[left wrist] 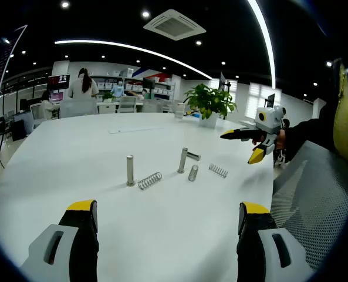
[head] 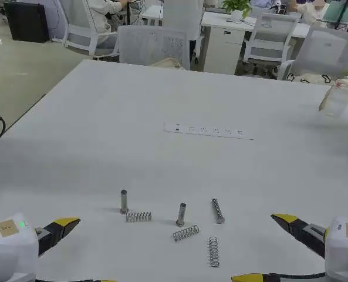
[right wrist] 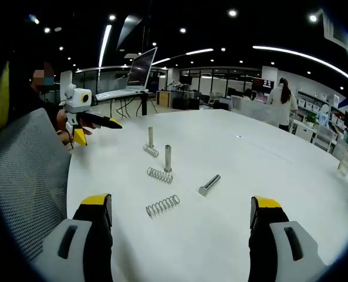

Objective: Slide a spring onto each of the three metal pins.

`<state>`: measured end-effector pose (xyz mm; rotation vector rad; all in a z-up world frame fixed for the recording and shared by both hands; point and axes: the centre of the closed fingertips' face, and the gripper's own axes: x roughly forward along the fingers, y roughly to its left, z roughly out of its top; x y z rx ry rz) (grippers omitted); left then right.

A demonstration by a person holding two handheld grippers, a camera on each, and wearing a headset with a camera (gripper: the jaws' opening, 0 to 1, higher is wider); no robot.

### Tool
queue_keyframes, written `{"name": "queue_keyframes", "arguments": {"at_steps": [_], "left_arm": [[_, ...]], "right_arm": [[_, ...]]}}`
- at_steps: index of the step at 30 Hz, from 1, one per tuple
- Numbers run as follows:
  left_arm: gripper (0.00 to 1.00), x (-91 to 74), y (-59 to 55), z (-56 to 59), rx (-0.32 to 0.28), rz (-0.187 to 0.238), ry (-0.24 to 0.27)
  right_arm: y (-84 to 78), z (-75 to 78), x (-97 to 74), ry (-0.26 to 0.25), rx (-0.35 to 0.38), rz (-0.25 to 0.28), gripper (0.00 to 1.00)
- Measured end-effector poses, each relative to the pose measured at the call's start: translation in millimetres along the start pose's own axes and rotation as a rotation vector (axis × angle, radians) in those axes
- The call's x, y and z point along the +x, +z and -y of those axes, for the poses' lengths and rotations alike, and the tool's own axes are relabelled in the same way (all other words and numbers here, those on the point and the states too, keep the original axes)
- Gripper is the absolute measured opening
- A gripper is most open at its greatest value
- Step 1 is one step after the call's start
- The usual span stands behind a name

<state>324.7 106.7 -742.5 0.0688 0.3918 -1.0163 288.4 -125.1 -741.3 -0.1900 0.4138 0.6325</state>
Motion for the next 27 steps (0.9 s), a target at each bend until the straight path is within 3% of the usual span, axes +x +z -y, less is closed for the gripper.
{"name": "queue_keyframes", "arguments": {"at_steps": [27], "left_arm": [[0.97, 6.3, -1.4, 2.0, 0.000, -0.003, -0.010]], "right_arm": [[-5.1, -2.8, 1.8, 0.007, 0.005, -0.017, 0.94]]}}
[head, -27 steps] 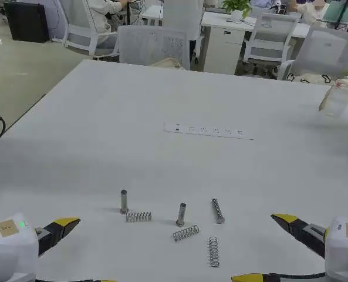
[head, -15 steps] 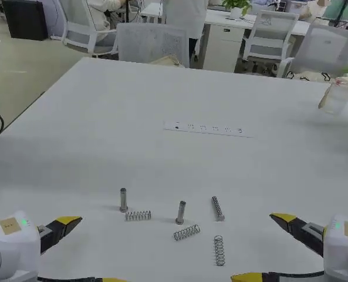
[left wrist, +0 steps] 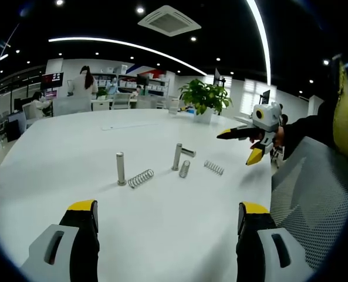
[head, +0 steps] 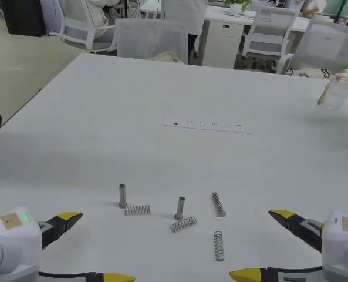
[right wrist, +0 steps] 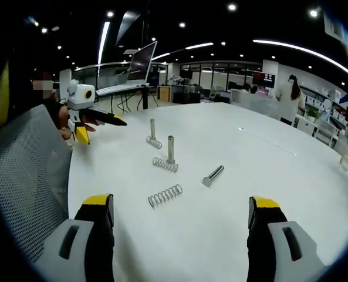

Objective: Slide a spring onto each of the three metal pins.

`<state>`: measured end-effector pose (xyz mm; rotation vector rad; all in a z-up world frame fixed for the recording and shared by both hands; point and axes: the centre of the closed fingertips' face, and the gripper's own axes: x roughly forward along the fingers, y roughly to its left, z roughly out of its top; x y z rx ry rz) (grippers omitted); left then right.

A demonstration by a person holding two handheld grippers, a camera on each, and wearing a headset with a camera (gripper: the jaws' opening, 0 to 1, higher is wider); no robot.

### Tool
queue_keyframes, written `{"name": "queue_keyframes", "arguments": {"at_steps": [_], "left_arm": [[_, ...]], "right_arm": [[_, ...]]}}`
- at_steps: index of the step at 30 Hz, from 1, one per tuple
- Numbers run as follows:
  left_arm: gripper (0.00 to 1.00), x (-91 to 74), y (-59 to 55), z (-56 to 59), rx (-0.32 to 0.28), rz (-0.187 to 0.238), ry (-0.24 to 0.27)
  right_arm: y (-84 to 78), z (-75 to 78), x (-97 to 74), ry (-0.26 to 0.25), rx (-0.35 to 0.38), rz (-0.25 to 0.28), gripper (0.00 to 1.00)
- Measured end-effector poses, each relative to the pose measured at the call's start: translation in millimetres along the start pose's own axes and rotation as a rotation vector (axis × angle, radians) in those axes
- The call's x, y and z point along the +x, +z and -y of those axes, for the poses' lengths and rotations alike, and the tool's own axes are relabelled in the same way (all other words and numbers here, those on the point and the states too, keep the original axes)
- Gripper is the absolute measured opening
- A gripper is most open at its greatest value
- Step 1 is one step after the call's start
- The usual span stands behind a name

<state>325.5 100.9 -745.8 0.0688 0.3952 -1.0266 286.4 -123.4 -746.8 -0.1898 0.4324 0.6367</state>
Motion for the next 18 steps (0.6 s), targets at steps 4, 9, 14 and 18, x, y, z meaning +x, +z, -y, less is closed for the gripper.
{"name": "queue_keyframes", "arguments": {"at_steps": [4, 9, 14, 18], "left_arm": [[0.97, 1.0, -0.2, 0.7, -0.001, -0.002, -0.001], [0.97, 2.3, -0.6, 1.5, 0.001, -0.006, -0.004], [0.96, 3.0, -0.7, 2.0, 0.000, -0.007, -0.007], [0.96, 3.5, -0.7, 2.2, 0.001, -0.007, -0.009]], "right_arm": [[0.0, -0.7, 0.2, 0.001, -0.001, -0.001, 0.94], [-0.5, -1.5, 0.8, 0.003, -0.001, -0.004, 0.94], [-1.1, -1.8, 0.5, 0.004, 0.000, -0.006, 0.94], [-1.1, -1.6, 0.2, 0.002, 0.000, -0.007, 0.94]]}}
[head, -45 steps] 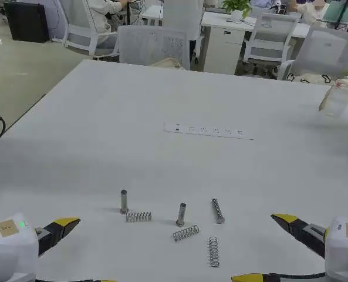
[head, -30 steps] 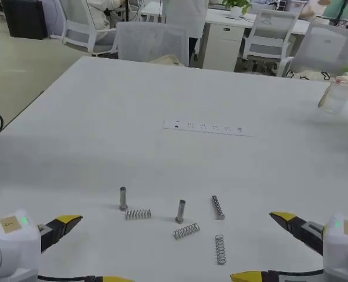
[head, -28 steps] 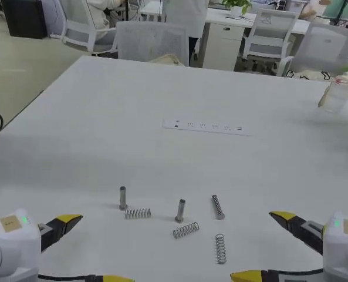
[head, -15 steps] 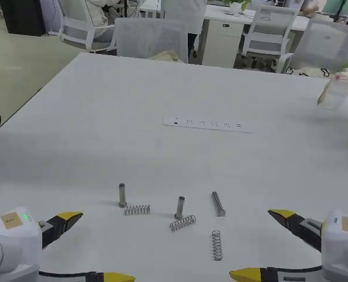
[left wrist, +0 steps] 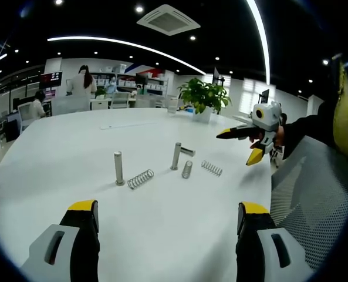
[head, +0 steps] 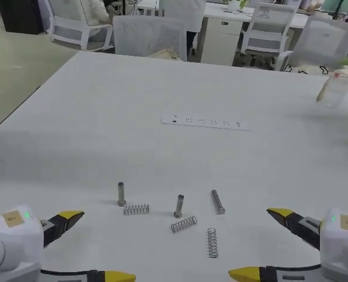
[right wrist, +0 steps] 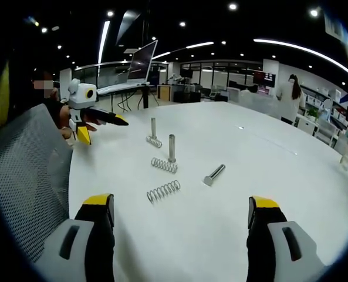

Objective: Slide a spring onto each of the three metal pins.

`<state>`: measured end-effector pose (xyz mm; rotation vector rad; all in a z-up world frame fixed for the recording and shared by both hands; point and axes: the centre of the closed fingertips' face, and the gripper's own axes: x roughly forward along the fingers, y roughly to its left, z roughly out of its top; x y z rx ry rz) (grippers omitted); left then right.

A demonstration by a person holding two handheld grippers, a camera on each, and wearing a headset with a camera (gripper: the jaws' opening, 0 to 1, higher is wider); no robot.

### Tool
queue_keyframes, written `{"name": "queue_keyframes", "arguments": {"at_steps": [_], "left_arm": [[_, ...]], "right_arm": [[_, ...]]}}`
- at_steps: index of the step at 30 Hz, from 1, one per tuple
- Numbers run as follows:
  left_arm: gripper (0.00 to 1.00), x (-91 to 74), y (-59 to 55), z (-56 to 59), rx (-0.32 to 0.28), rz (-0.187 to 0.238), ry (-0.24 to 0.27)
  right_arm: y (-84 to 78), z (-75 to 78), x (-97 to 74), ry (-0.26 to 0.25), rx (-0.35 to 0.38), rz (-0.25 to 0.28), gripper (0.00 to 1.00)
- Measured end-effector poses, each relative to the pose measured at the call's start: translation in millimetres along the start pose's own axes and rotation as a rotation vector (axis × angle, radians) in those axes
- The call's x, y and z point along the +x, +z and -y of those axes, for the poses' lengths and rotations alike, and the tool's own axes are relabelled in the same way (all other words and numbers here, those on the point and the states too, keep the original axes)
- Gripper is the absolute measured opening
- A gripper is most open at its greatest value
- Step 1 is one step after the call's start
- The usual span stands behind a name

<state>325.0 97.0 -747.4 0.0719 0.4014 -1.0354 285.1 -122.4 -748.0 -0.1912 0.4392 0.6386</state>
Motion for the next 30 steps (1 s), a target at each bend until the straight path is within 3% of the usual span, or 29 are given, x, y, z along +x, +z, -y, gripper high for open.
{"name": "queue_keyframes", "arguments": {"at_steps": [30], "left_arm": [[0.95, 3.9, -0.8, 0.9, 0.006, -0.009, -0.013]], "right_arm": [[0.1, -3.7, 4.4, 0.023, -0.022, -0.024, 0.93]]}}
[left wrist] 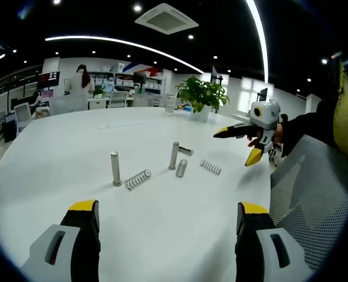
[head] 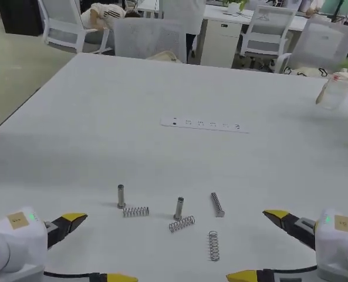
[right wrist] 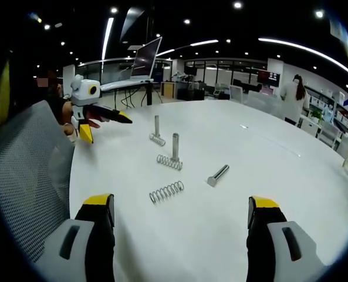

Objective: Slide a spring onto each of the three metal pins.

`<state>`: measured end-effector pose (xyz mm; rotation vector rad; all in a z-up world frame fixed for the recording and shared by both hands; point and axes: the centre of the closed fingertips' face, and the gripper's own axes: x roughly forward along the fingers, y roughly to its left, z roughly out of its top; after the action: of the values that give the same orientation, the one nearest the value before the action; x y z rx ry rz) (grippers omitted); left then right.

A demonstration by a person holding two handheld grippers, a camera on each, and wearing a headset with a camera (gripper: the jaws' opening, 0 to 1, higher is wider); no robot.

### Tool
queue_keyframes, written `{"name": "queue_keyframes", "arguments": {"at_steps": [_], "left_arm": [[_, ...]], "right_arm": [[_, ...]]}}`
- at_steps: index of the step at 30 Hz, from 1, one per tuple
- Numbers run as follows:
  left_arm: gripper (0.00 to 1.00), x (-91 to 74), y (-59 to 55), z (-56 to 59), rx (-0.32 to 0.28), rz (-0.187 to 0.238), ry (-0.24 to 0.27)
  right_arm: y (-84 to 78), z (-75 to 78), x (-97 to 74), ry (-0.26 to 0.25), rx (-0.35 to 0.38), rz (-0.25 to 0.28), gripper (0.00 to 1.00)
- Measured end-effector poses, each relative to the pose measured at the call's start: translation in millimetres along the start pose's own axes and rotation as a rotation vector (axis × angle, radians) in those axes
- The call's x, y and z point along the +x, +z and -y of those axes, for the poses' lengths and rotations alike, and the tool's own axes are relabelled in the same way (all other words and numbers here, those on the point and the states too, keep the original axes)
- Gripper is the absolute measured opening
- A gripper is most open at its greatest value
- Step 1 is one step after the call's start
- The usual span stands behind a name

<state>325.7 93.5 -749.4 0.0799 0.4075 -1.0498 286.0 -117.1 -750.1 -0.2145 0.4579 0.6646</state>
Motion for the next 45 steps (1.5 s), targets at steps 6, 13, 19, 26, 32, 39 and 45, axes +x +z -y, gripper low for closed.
{"name": "queue_keyframes", "arguments": {"at_steps": [6, 13, 19, 26, 32, 39, 45], "left_arm": [[0.95, 0.4, 1.3, 1.5, 0.004, 0.001, -0.002], [0.95, 0.1, 4.3, 1.9, 0.008, 0.010, -0.001], [0.95, -0.6, 6.5, 3.4, 0.012, 0.014, -0.001], [0.94, -2.1, 7.6, 3.5, 0.008, 0.019, 0.003], [0.94, -2.8, 8.5, 4.3, 0.011, 0.017, 0.006], [0.93, -4.3, 10.3, 5.2, 0.009, 0.023, 0.008], [0.93, -4.9, 11.2, 5.7, 0.009, 0.027, 0.010]], "right_arm": [[-0.3, 0.4, -0.3, 0.000, 0.000, -0.002, 0.93], [2.8, 2.9, -1.7, -0.008, 0.002, 0.003, 0.93], [7.2, 8.7, -2.6, -0.014, 0.015, 0.006, 0.91], [17.3, 20.0, -1.5, -0.018, 0.020, 0.005, 0.87], [22.8, 26.0, 3.6, -0.012, 0.015, -0.013, 0.84], [32.0, 34.4, 13.5, -0.013, -0.004, -0.041, 0.79], [34.1, 41.8, 25.7, -0.024, -0.027, -0.080, 0.75]]}}
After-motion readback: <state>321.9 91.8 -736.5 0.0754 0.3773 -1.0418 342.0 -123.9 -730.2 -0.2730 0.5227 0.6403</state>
